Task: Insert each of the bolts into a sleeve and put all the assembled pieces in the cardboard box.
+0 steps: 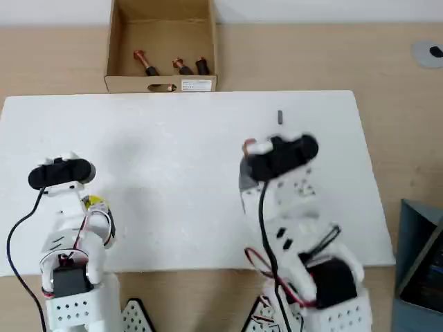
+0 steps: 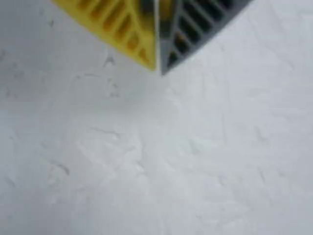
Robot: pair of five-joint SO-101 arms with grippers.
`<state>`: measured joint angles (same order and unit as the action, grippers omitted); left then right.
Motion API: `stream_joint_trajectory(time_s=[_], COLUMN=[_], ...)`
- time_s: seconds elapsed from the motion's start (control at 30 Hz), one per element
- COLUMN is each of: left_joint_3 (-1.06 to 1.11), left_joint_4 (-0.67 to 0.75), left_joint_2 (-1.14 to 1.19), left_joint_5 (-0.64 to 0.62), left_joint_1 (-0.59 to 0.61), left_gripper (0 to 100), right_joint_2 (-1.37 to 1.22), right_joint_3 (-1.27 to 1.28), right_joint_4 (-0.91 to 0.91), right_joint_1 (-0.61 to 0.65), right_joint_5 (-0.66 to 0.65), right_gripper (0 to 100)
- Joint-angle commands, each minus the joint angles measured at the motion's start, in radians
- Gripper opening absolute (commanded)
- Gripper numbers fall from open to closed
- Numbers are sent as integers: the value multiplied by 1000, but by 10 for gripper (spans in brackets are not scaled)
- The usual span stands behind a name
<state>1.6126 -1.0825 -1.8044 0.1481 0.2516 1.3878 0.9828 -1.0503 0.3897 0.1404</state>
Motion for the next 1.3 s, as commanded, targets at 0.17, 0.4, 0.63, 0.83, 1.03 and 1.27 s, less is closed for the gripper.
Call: stream_joint_trajectory(time_s=[0.17,0.4,0.63,0.83,1.03,1.27], left_joint_3=[25,25,25,25,25,25], left_joint_4=[-2,-2,-2,-2,-2,-2], left_joint_2=[-7,-7,-7,-7,-7,-7], left_joint_5=[-2,-2,-2,-2,3,2], left_joint_1=[2,2,2,2,0,0], left_gripper=[2,2,2,2,2,2], right_joint_2=[-513,-852,-1219,-1544,-1844,-2184], right_joint_3=[-432,-651,-909,-1196,-1523,-1910], right_joint_4=[155,284,414,456,462,453], right_joint_1=[-12,-12,-13,-13,-13,-13], right_joint_5=[-68,-141,-193,-184,-190,-210], right_gripper=[9,9,9,9,10,12])
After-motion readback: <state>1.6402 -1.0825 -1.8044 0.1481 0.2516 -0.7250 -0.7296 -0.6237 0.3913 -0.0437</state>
